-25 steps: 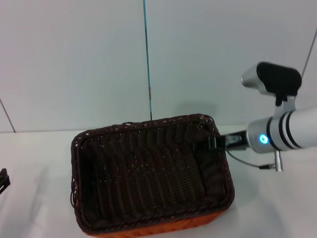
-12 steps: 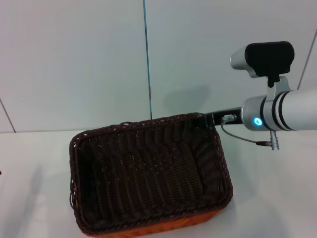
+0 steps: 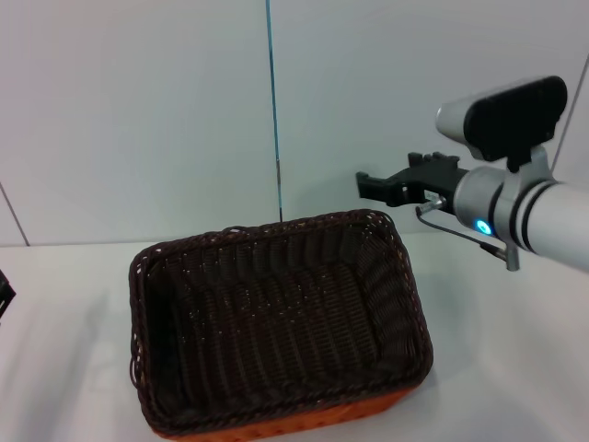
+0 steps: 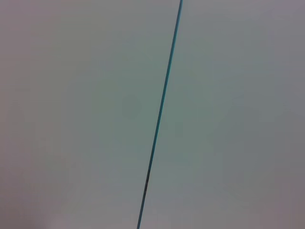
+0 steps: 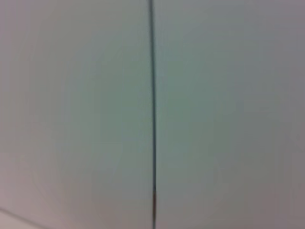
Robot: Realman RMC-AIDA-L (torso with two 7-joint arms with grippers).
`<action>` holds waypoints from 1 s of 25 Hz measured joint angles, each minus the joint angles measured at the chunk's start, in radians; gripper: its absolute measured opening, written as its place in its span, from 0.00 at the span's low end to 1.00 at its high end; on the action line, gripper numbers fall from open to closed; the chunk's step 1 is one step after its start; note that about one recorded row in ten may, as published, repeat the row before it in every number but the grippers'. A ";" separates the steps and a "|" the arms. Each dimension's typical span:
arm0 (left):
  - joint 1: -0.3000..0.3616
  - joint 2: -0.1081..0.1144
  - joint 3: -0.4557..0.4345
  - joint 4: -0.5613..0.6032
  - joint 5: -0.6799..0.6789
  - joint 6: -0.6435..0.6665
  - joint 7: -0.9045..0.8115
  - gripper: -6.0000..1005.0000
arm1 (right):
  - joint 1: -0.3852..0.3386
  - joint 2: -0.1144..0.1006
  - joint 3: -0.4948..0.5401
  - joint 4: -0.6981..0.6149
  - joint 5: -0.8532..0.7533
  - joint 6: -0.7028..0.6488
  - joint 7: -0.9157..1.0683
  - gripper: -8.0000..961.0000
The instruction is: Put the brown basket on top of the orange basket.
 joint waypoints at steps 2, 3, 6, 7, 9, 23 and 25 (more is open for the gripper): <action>-0.002 -0.007 0.001 0.024 0.000 0.035 0.000 0.88 | -0.030 0.001 -0.049 0.006 -0.001 -0.087 -0.013 0.93; -0.004 -0.010 0.004 0.037 0.000 0.056 0.000 0.88 | -0.048 0.001 -0.073 0.007 0.000 -0.133 -0.014 0.91; -0.006 -0.016 0.017 0.060 0.000 0.091 -0.001 0.88 | -0.098 0.001 -0.125 0.014 0.007 -0.249 -0.005 0.85; -0.006 -0.016 0.017 0.060 0.000 0.091 -0.001 0.88 | -0.116 0.003 -0.140 0.019 0.009 -0.283 -0.003 0.83; -0.007 -0.016 0.028 0.071 -0.002 0.106 -0.002 0.88 | -0.149 0.004 -0.161 0.030 0.011 -0.333 0.000 0.80; 0.082 -0.013 0.063 0.056 0.000 0.170 -0.025 0.88 | -0.430 0.004 -0.100 0.251 0.039 -0.320 0.047 0.43; 0.085 -0.013 0.066 0.056 0.000 0.173 -0.026 0.88 | -0.460 0.005 -0.087 0.277 0.027 -0.292 0.039 0.44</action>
